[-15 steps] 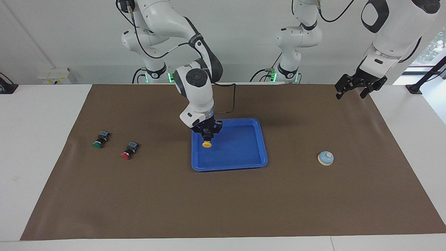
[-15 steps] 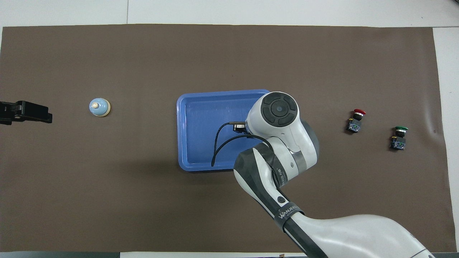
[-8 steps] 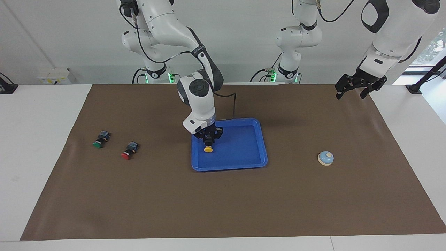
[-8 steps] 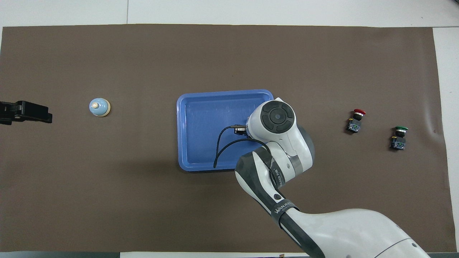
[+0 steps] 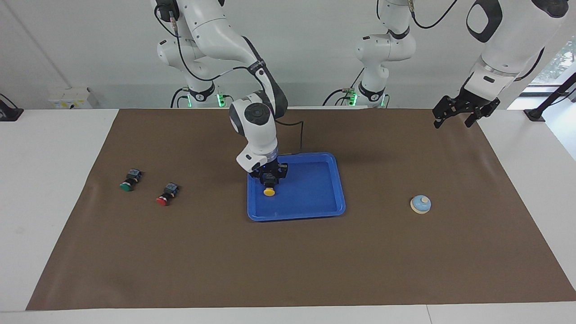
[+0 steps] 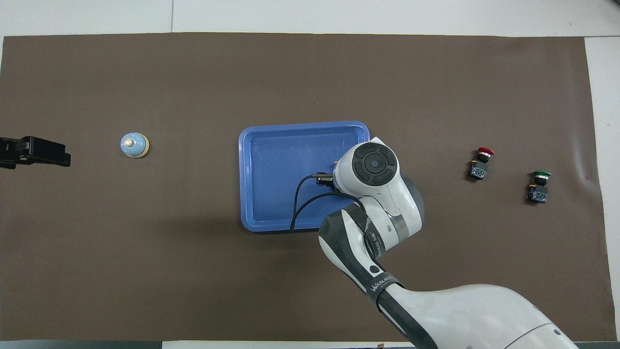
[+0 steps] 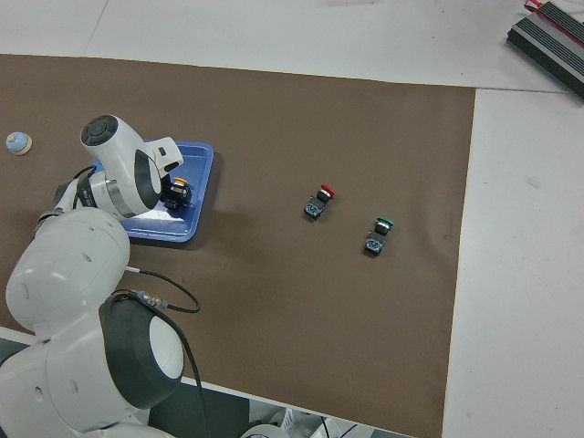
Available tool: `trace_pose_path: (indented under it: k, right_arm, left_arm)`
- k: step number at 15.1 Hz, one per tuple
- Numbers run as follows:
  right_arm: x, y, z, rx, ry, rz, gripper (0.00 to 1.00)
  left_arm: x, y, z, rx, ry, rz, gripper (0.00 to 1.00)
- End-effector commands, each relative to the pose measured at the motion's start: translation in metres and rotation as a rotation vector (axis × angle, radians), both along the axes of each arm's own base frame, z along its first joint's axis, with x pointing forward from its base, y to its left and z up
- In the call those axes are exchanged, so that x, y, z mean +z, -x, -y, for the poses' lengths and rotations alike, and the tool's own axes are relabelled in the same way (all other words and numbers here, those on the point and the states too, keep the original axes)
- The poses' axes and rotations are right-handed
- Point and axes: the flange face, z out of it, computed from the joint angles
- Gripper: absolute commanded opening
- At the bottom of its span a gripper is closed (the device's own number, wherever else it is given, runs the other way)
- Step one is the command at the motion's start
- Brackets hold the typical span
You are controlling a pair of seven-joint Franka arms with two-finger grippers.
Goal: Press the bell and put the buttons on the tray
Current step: 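Carry the yellow button into the blue tray and release it, then move the right gripper back and grasp the red-capped button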
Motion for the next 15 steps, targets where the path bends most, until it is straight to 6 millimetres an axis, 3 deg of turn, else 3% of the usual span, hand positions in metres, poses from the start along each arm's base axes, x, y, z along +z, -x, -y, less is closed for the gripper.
trace_pose_path:
  k: [1,4,7,11,13,15]
  right_arm:
    - [0.047,-0.012,0.02,-0.066,-0.005,-0.029,1.0]
    - [0.108,-0.032,0.084,-0.159,-0.011,-0.023,1.0]
    - [0.13,-0.039,0.15,-0.214,0.015,-0.056,1.0]
    - [0.12,-0.041,0.222,-0.233,0.121,-0.07,1.0]
    - [0.108,-0.039,0.264,-0.263,0.115,-0.063,1.0]
    - [0.083,-0.031,0.303,-0.294,0.103,-0.031,1.0]
  left_arm:
    - [0.001,0.001,-0.001,0.0,-0.007,-0.006,1.0]
    - [0.002,0.001,-0.001,0.0,-0.007,-0.005,1.0]
    - [0.001,0.001,-0.001,0.0,-0.007,-0.006,1.0]
    - [0.001,0.001,-0.001,0.0,-0.007,-0.006,1.0]
    - [0.002,0.001,-0.001,0.0,-0.007,-0.005,1.0]
    - [0.001,0.001,-0.001,0.0,-0.007,-0.006,1.0]
